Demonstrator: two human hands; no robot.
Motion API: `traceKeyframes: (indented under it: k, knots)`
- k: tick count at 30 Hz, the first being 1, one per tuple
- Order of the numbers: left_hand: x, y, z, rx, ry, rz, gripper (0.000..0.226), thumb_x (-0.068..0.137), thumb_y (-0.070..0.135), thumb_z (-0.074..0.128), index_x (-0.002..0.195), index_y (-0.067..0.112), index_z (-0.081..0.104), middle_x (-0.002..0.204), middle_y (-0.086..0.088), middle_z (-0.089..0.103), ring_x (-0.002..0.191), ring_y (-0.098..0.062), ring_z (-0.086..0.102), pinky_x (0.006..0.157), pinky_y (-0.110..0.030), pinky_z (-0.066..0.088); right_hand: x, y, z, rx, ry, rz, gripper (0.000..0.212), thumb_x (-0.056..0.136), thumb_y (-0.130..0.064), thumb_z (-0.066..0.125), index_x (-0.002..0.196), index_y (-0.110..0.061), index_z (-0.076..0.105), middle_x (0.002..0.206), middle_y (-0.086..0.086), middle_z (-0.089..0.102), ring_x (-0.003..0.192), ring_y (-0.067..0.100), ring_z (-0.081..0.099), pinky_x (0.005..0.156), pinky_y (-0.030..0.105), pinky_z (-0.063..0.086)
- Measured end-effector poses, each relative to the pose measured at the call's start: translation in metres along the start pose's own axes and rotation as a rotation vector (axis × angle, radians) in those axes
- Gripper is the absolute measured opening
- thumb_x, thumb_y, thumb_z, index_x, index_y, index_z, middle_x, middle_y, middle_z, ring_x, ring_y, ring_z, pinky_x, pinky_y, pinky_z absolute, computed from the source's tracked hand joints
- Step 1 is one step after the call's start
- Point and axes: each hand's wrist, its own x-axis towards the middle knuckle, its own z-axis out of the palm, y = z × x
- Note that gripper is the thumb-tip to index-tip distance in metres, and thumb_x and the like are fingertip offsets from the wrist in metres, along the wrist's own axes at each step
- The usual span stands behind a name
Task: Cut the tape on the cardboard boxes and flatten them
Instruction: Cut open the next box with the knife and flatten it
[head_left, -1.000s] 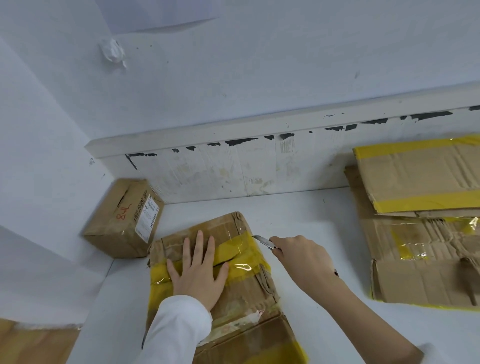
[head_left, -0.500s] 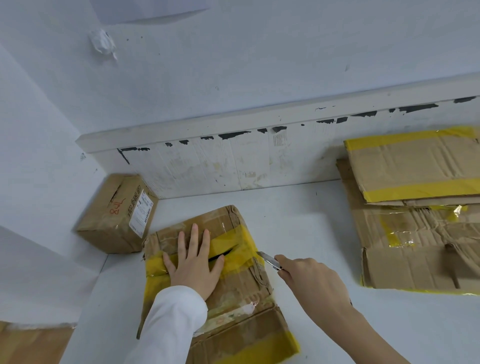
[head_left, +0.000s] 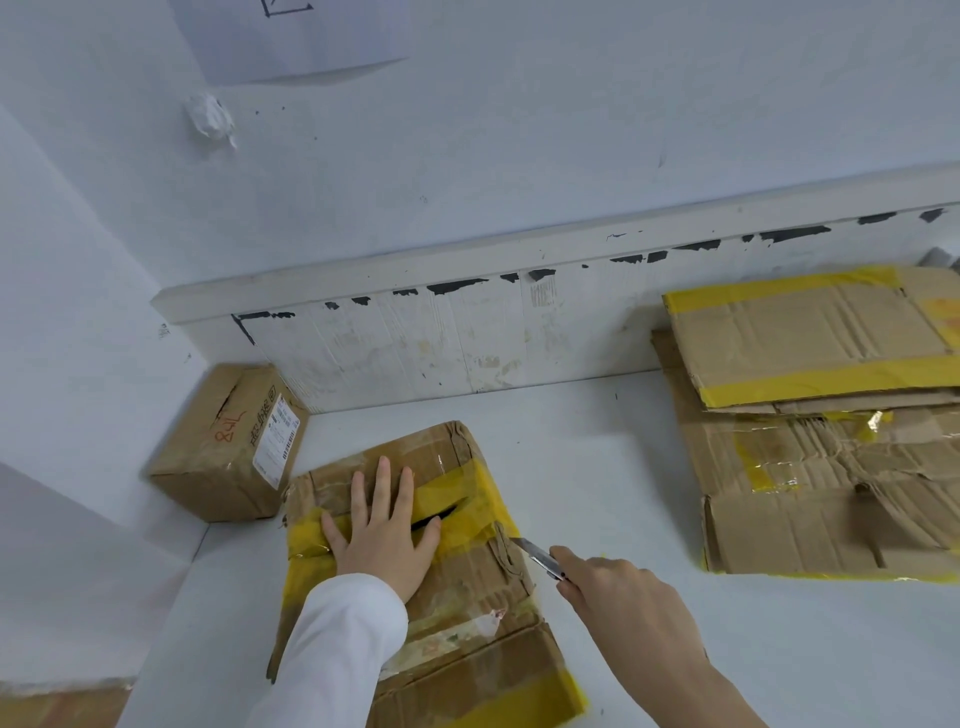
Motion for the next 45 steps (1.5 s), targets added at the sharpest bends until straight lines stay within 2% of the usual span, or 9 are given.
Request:
traceKeyframes:
  k: [6, 15, 18, 23, 27, 30, 34, 40, 45]
  knots:
    - [-0.002, 0.000, -0.004, 0.007, 0.013, 0.010, 0.064, 0.096, 0.057, 0.014, 0.148, 0.032, -0.014, 0.154, 0.006, -0.027, 0.143, -0.021, -0.022, 0.112, -0.058, -0.001, -0.009, 0.015, 0.002, 0.210, 0.039, 0.052, 0.013, 0.101, -0.038, 0.028, 0.110, -0.037, 0.038, 0.072, -0.008, 0.040, 0.072, 0.018, 0.042, 0.055, 0.024, 0.036]
    - [0.018, -0.028, -0.030, 0.015, 0.083, 0.121, 0.080, 0.086, 0.070, 0.033, 0.149, 0.032, 0.002, 0.157, 0.012, -0.012, 0.144, -0.019, -0.006, 0.114, -0.048, 0.009, 0.011, 0.017, 0.062, 0.111, -0.063, 0.433, 0.057, 0.097, -0.007, 0.040, 0.148, 0.000, 0.014, 0.119, 0.012, 0.043, 0.081, 0.014, 0.055, 0.082, 0.028, 0.047]
    - [0.034, -0.051, -0.046, 0.095, -0.024, 0.264, 0.099, 0.080, 0.072, 0.047, 0.149, 0.031, -0.010, 0.155, 0.013, -0.018, 0.144, -0.016, -0.014, 0.115, -0.049, -0.002, 0.013, 0.010, 0.081, 0.024, 0.209, 0.449, 0.030, 0.068, 0.013, 0.047, 0.087, 0.012, 0.071, 0.058, 0.020, 0.054, 0.041, 0.033, 0.053, 0.030, 0.032, 0.041]
    - [0.048, -0.068, -0.059, 0.051, -0.155, 0.333, 0.101, 0.079, 0.064, 0.058, 0.149, 0.031, -0.007, 0.157, 0.013, -0.004, 0.144, -0.014, 0.003, 0.116, -0.048, 0.010, 0.026, 0.006, 0.105, 0.034, 0.333, 0.466, 0.041, 0.065, 0.007, 0.033, 0.073, 0.006, 0.073, 0.053, 0.020, 0.050, 0.034, 0.033, 0.046, 0.024, 0.028, 0.036]
    - [0.048, -0.068, -0.058, 0.112, -0.153, 0.340, 0.099, 0.079, 0.068, 0.053, 0.150, 0.030, -0.005, 0.155, 0.013, 0.002, 0.142, -0.018, 0.012, 0.113, -0.044, 0.019, 0.027, 0.011, 0.104, -0.021, 0.119, 0.507, 0.041, 0.069, 0.002, 0.069, 0.110, -0.001, 0.064, 0.089, 0.013, 0.058, 0.075, 0.028, 0.058, 0.059, 0.038, 0.049]
    - [0.043, -0.071, -0.057, 0.128, -0.150, 0.255, 0.096, 0.080, 0.074, 0.044, 0.150, 0.031, -0.006, 0.154, 0.012, 0.005, 0.139, -0.020, 0.017, 0.108, -0.044, 0.026, 0.034, 0.016, 0.108, 0.046, 0.112, 0.487, 0.047, 0.096, -0.010, 0.034, 0.143, -0.014, 0.024, 0.128, 0.004, 0.039, 0.116, 0.021, 0.039, 0.092, 0.031, 0.035]
    - [0.019, -0.073, -0.044, 0.132, -0.067, 0.092, 0.075, 0.091, 0.067, 0.018, 0.149, 0.028, -0.007, 0.154, 0.006, 0.008, 0.136, -0.025, 0.024, 0.102, -0.042, 0.033, 0.050, 0.006, 0.080, 0.066, 0.055, 0.583, 0.049, 0.101, -0.023, 0.027, 0.148, -0.020, 0.011, 0.137, 0.003, 0.032, 0.125, 0.021, 0.034, 0.098, 0.029, 0.035]
    - [-0.028, -0.068, -0.019, -0.101, -0.027, -0.051, 0.073, 0.085, 0.070, 0.036, 0.135, 0.022, 0.016, 0.118, -0.001, 0.037, 0.099, -0.020, 0.053, 0.076, -0.027, 0.045, 0.070, -0.044, 0.002, 0.384, 0.356, 0.292, 0.040, 0.098, -0.031, 0.040, 0.137, -0.023, 0.044, 0.134, 0.002, 0.041, 0.123, 0.022, 0.034, 0.095, 0.033, 0.035]
    - [-0.052, -0.054, -0.007, -0.161, 0.102, -0.169, 0.075, 0.080, 0.074, 0.039, 0.126, 0.020, 0.016, 0.116, -0.001, 0.030, 0.092, -0.020, 0.059, 0.061, -0.025, 0.037, 0.074, -0.110, -0.006, 0.045, 0.067, 0.107, 0.082, 0.088, -0.054, 0.048, 0.150, -0.019, 0.008, 0.155, 0.007, 0.011, 0.139, 0.029, 0.016, 0.104, 0.044, 0.030]
